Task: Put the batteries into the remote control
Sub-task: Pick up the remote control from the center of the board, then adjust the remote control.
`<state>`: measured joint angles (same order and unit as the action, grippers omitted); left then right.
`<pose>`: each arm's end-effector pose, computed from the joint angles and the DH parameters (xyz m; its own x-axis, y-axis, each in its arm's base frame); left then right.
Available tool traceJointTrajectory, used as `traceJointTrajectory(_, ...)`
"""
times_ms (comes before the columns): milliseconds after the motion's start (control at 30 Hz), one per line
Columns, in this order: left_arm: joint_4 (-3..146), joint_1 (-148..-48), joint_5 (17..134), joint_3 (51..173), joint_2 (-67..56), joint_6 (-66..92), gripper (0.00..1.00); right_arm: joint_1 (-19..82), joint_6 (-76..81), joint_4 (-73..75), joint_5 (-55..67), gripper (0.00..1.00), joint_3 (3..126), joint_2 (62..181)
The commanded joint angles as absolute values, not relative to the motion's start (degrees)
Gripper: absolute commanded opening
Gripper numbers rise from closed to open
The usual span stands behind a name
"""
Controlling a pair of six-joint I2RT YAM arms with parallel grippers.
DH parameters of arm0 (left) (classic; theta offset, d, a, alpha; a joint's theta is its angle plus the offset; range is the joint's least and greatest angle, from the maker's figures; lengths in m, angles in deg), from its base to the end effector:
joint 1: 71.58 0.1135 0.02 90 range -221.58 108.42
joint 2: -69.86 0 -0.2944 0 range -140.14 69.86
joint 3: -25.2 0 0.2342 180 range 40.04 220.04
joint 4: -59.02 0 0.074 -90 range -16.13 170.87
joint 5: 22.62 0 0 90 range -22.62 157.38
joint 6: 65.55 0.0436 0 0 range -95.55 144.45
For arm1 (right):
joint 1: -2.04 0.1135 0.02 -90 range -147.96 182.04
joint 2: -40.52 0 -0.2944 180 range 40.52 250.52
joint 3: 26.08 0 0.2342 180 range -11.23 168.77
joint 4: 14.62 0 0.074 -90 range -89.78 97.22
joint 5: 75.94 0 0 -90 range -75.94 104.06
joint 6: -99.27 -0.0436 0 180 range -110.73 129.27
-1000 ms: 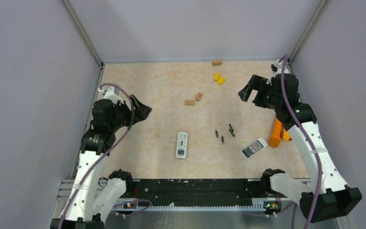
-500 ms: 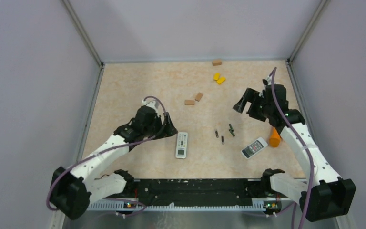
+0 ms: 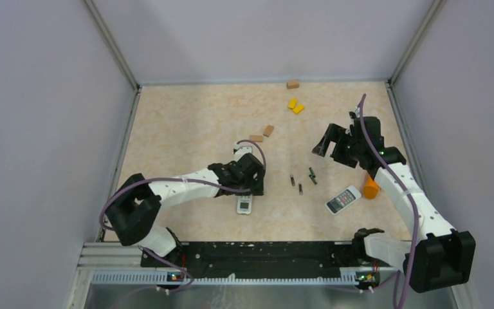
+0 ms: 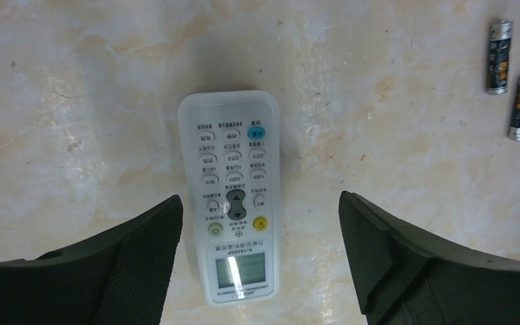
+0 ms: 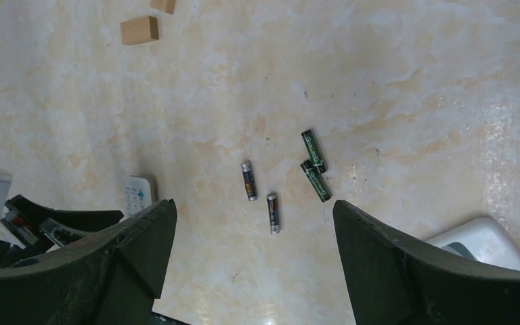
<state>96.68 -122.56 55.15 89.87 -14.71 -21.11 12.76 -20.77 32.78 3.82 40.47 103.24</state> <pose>0.1803 -0.2078 0.2284 -0.8631 -0.0433 -0.5032 0.1022 0.9608 -0.2578 0.1985 0.0455 0.3102 -0.7412 0.3611 -0.5659 0.0710 0.8805 0.4688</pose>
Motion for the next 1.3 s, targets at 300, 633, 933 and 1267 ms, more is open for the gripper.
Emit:
traceJointTrajectory(300,100.6,-126.5,47.0,93.2,-22.0,-26.4,0.77,12.3,-20.7,30.4,1.6,0.87,39.3,101.4)
traceJointTrajectory(633,100.1,-126.6,46.4,91.9,-21.3,-24.7,0.35,12.4,-22.9,28.0,0.4,0.86,35.6,100.6)
traceJointTrajectory(933,88.7,-120.2,66.0,95.0,-14.7,-4.5,0.31,12.9,-26.4,14.3,-14.1,0.88,31.0,101.7)
traceJointTrajectory(1267,83.7,-117.0,86.5,101.3,-16.1,10.0,0.34,20.1,-39.6,-7.6,-24.6,0.88,28.7,113.2)
